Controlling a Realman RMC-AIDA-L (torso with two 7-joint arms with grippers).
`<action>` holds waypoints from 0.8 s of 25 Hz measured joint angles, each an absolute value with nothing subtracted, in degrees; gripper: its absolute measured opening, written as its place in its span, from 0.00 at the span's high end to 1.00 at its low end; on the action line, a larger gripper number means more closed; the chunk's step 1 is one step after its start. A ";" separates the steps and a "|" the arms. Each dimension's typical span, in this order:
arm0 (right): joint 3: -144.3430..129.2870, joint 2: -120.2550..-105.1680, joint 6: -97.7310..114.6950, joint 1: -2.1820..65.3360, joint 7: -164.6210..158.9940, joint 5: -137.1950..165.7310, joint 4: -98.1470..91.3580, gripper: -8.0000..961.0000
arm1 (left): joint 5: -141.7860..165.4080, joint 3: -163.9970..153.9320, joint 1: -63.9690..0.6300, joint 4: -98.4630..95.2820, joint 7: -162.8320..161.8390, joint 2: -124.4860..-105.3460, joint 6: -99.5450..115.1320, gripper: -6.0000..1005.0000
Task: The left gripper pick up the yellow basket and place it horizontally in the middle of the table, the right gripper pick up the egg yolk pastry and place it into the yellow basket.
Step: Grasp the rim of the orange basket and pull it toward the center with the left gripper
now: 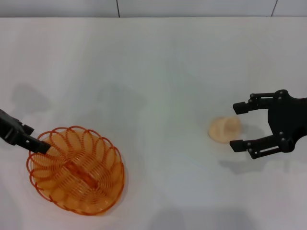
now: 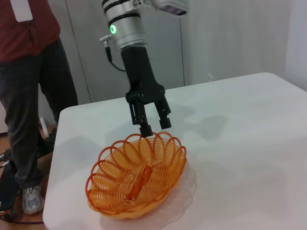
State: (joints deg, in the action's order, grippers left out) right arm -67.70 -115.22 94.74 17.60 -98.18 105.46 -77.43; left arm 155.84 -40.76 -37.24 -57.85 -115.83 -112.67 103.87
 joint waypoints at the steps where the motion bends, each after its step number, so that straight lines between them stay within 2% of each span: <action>1: -67.70 -115.22 94.79 17.57 -98.17 105.46 -77.43 0.11 | 156.70 -40.76 -37.81 -57.47 -116.02 -112.87 103.72 0.16; 5: -67.68 -115.22 94.84 17.45 -98.18 105.46 -77.43 0.11 | 159.21 -40.91 -39.37 -56.30 -116.60 -113.54 103.46 0.18; 19: -67.67 -115.22 94.84 17.22 -98.17 105.52 -77.35 0.11 | 160.01 -41.33 -39.81 -52.47 -117.96 -114.09 98.87 0.29; 20: -67.67 -115.22 94.84 17.22 -98.17 105.53 -77.35 0.11 | 160.04 -41.32 -39.88 -52.47 -118.04 -114.19 98.74 0.32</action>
